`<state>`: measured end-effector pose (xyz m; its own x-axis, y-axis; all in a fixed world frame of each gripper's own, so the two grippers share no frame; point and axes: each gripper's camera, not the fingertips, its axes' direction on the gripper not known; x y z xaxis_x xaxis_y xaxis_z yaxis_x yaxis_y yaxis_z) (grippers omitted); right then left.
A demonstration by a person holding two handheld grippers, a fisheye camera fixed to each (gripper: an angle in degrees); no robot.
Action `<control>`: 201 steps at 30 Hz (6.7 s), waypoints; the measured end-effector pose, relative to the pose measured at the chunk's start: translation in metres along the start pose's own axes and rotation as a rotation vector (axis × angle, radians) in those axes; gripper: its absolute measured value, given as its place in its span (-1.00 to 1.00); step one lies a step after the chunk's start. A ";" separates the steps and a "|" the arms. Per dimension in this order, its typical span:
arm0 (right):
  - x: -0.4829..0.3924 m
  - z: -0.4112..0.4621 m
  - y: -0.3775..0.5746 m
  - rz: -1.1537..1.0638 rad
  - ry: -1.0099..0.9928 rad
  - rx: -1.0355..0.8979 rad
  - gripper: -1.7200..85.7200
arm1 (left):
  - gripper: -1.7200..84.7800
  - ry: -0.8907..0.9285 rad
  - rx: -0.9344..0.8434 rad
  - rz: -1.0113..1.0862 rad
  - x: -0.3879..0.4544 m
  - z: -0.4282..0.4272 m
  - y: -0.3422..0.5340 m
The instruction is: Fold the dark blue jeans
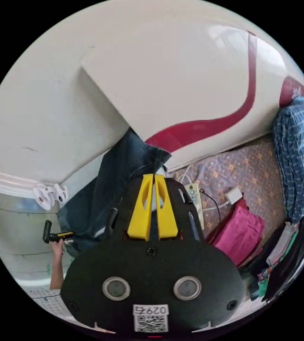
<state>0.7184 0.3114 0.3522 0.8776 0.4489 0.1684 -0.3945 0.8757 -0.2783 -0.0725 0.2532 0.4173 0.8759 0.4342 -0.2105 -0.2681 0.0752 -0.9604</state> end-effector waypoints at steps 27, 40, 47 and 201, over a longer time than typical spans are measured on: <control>-0.204 0.231 0.230 -0.613 -0.046 -0.551 -0.97 | -0.98 0.041 0.179 -0.240 -0.143 0.017 0.134; -0.210 0.215 0.298 -0.587 0.171 -0.319 -0.97 | -0.98 0.073 0.186 -0.119 -0.206 0.017 0.138; 0.002 0.090 0.367 -0.172 0.068 -0.060 -0.97 | -0.98 0.045 0.174 -0.079 -0.219 0.014 0.194; 0.267 -0.134 0.386 -0.103 -0.313 -0.107 -0.95 | -0.98 0.109 0.021 -0.122 0.091 0.111 0.110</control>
<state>0.8371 0.7453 0.1633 0.7787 0.4063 0.4781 -0.2628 0.9031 -0.3395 -0.0670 0.4008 0.3131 0.9406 0.3205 -0.1120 -0.1641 0.1403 -0.9764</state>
